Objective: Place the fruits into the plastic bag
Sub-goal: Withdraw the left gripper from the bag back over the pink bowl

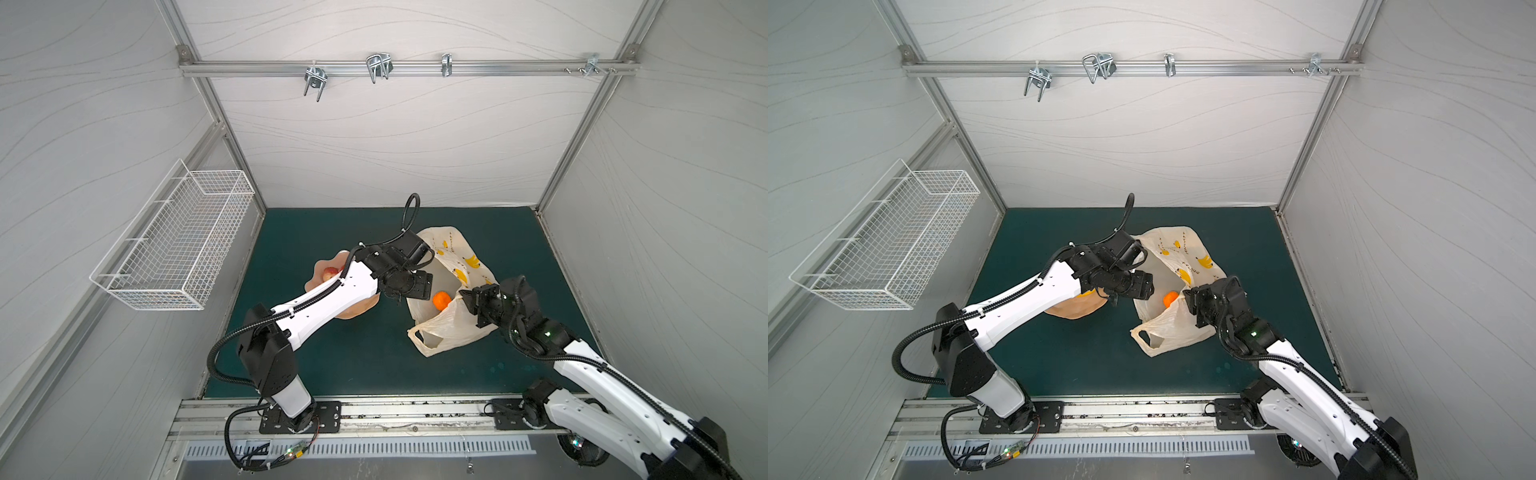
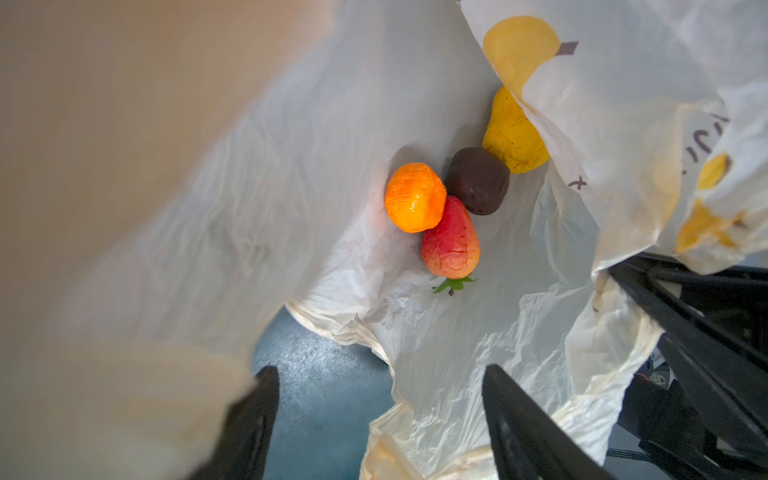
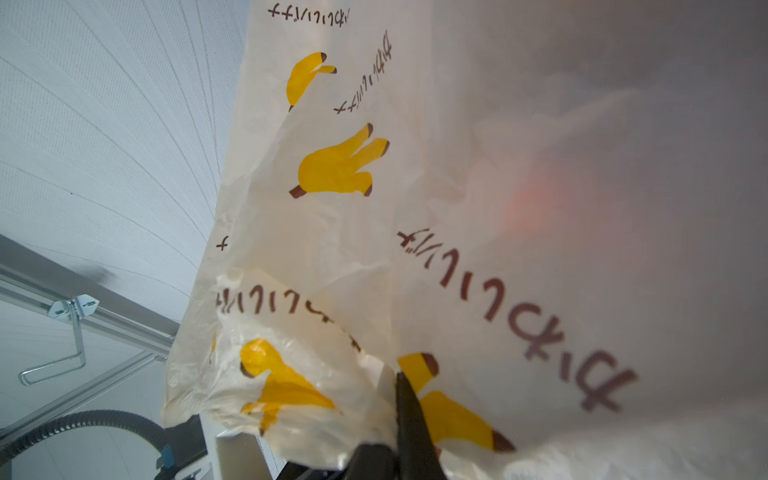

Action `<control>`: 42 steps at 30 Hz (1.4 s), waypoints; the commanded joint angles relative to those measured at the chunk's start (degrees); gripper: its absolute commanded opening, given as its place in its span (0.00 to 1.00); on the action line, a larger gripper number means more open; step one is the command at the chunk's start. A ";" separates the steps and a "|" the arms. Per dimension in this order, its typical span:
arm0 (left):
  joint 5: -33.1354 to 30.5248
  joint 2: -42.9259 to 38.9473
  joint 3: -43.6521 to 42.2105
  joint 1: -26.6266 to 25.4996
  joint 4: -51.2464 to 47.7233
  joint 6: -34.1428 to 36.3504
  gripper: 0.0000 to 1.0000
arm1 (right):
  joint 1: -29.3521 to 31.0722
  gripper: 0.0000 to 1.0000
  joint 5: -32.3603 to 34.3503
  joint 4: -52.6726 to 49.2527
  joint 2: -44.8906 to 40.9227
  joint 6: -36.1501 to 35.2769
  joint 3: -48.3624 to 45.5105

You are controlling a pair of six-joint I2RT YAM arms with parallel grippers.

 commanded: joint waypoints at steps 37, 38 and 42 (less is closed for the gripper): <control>-5.40 -13.55 -9.04 16.21 -13.76 10.08 0.80 | -0.48 0.00 -0.28 1.28 2.32 3.58 1.32; -5.19 -12.69 -8.83 17.32 -13.73 11.38 0.80 | -0.49 0.00 -0.35 1.28 2.37 3.58 1.37; -3.42 -7.59 -6.37 20.14 -14.90 16.57 0.78 | -0.55 0.00 -0.10 1.04 2.13 3.62 1.23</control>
